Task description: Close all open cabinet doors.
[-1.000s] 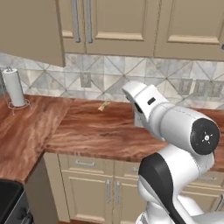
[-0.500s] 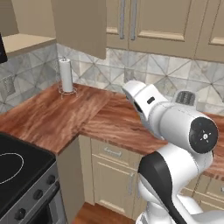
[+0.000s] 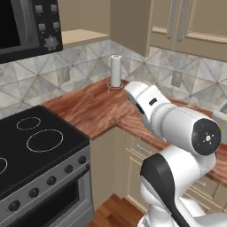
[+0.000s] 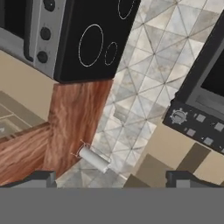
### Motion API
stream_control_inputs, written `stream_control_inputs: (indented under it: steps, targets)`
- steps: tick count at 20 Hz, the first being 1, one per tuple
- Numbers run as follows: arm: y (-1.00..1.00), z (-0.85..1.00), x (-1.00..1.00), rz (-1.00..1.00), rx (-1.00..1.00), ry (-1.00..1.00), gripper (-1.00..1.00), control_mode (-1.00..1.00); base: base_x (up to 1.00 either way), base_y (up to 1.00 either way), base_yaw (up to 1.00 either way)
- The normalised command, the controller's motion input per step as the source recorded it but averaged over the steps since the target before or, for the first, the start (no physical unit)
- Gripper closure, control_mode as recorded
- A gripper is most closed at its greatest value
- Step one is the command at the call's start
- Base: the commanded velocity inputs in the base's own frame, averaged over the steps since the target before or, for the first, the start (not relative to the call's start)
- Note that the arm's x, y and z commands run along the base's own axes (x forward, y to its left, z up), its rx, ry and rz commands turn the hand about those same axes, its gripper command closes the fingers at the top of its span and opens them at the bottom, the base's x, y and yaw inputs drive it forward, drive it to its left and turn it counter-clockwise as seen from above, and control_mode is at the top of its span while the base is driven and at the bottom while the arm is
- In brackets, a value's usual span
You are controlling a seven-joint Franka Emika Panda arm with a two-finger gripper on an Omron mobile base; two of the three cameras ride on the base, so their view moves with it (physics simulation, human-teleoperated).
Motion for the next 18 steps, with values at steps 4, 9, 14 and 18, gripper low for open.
stream_control_inputs:
  steps: [4, 9, 14, 18]
  targets:
    - [0.00, 0.00, 0.00, 0.00, 0.00, 0.00, -1.00, 1.00, 0.24, 0.00, 0.45]
    - [0.00, 0.00, 0.00, 0.00, 0.00, 0.00, -1.00, 1.00, 0.50, -0.06, 0.33]
    - [0.00, 0.00, 0.00, 0.00, 0.00, 0.00, -1.00, 1.00, 0.46, -0.17, 0.29]
    - [0.00, 0.00, 0.00, 0.00, 0.00, 0.00, -1.00, 1.00, 0.56, -0.33, 0.20]
